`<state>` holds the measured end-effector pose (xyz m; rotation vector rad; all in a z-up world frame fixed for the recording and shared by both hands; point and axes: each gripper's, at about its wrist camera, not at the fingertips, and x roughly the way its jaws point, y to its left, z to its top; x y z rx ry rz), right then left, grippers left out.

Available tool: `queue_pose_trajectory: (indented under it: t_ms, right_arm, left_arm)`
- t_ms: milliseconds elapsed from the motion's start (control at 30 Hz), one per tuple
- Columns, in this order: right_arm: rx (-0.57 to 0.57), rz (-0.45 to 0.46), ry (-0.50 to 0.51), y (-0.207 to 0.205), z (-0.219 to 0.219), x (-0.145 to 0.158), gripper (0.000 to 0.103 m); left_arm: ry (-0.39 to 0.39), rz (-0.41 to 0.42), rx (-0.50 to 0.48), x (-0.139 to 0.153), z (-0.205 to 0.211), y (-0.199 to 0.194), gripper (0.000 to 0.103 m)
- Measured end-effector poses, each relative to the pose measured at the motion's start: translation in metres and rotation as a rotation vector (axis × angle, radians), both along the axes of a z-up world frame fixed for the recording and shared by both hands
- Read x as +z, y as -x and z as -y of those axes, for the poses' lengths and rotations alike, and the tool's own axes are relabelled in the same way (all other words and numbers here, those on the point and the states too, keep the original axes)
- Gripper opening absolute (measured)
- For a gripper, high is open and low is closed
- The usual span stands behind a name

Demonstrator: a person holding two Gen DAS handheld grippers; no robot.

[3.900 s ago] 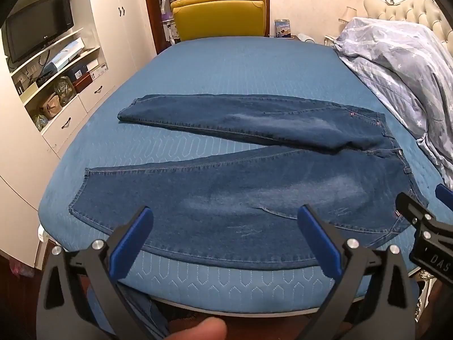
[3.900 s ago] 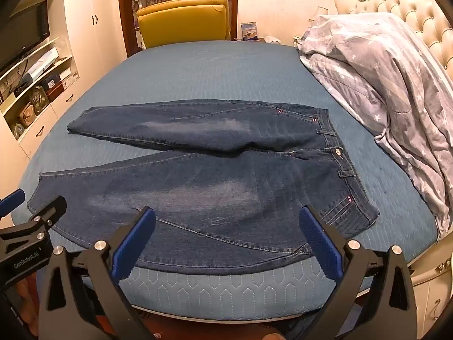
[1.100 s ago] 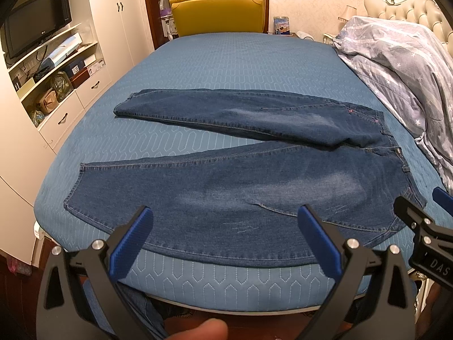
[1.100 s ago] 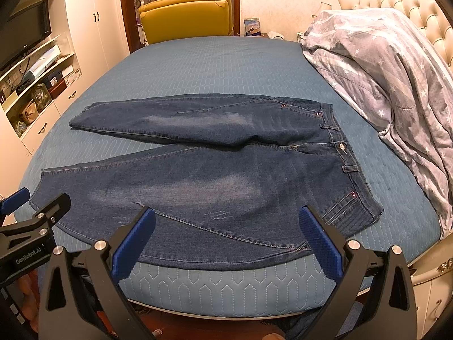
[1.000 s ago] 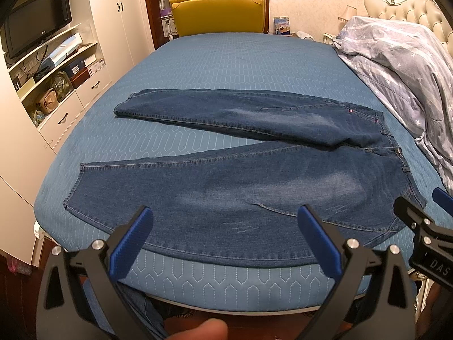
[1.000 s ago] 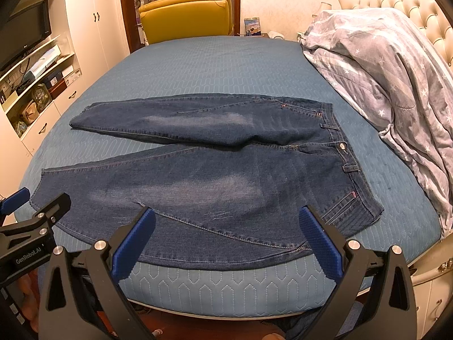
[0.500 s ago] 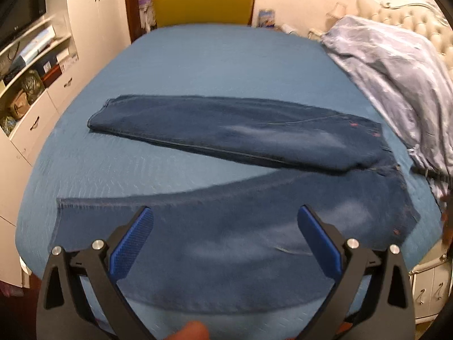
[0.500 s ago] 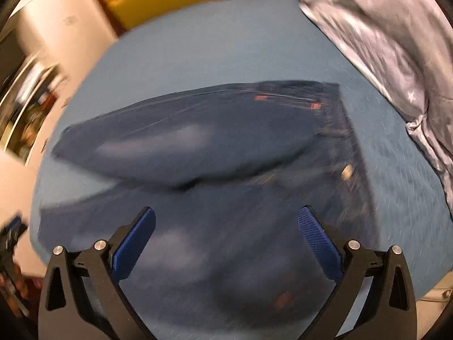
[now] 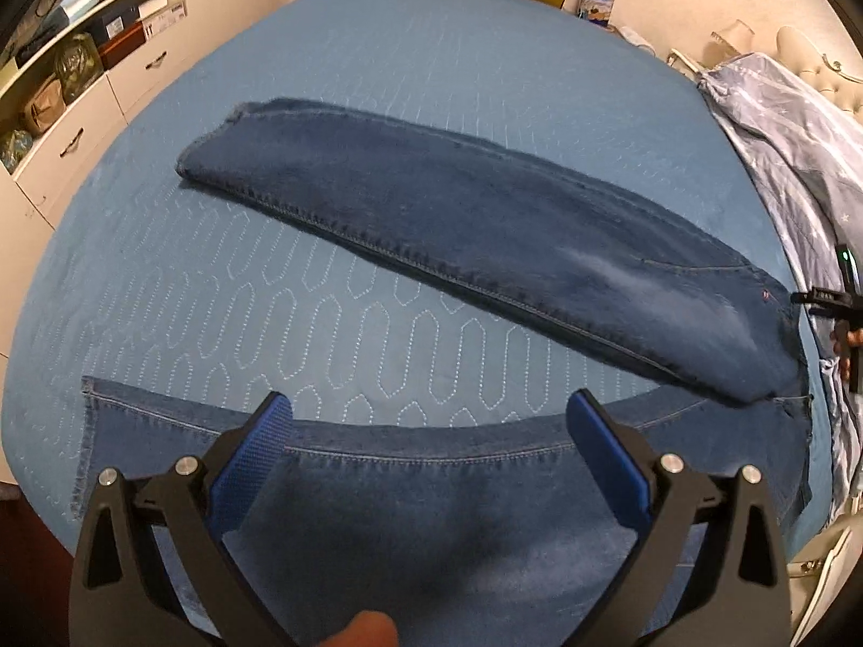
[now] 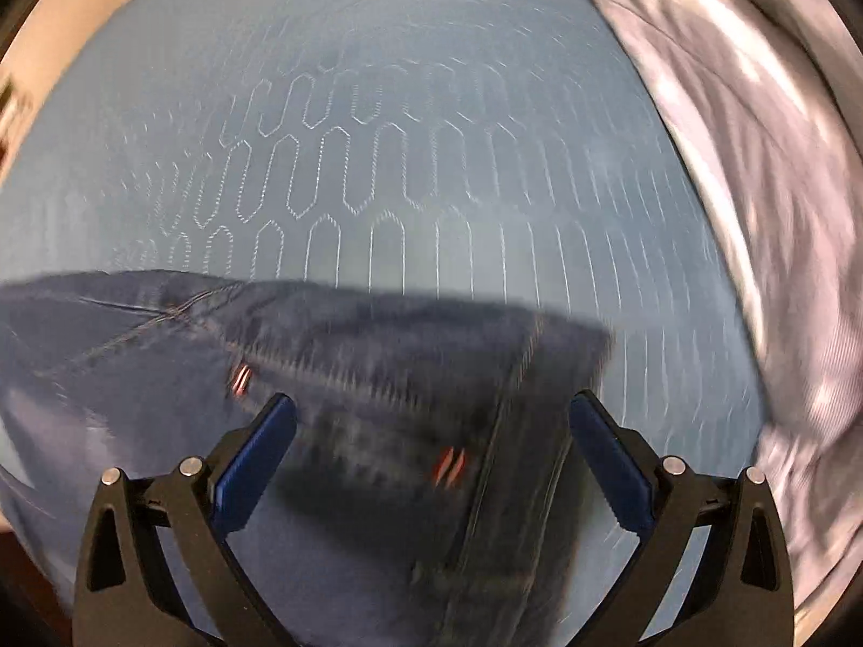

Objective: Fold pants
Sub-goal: 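Grasp the waistband of the jeans with the right gripper and lift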

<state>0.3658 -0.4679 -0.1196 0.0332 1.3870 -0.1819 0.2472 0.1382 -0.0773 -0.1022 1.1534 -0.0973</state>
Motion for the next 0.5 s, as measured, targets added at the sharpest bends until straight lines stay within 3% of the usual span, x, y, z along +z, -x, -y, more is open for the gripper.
queue_pose_trajectory:
  t_ms: [200,367,467,500]
  right_arm:
    - [0.205,-0.077,0.051,-0.022,-0.019,-0.014,0.098]
    - [0.245,-0.123,-0.001,-0.036,-0.011,-0.035,0.098]
    - [0.222,-0.104,-0.079,-0.036,-0.004,-0.041,0.098]
    - [0.229,-0.096,-0.090,-0.034,-0.004,-0.040,0.089]
  left_arm:
    - [-0.009,-0.010,-0.028,-0.017,0.006,-0.009,0.102]
    - [-0.009,-0.021,-0.006,-0.028,0.000,-0.012,0.102]
    - [-0.018,-0.016,0.002,-0.029,-0.005,-0.012,0.102]
    - [-0.020,-0.013,0.004,-0.029,-0.007,-0.011,0.102]
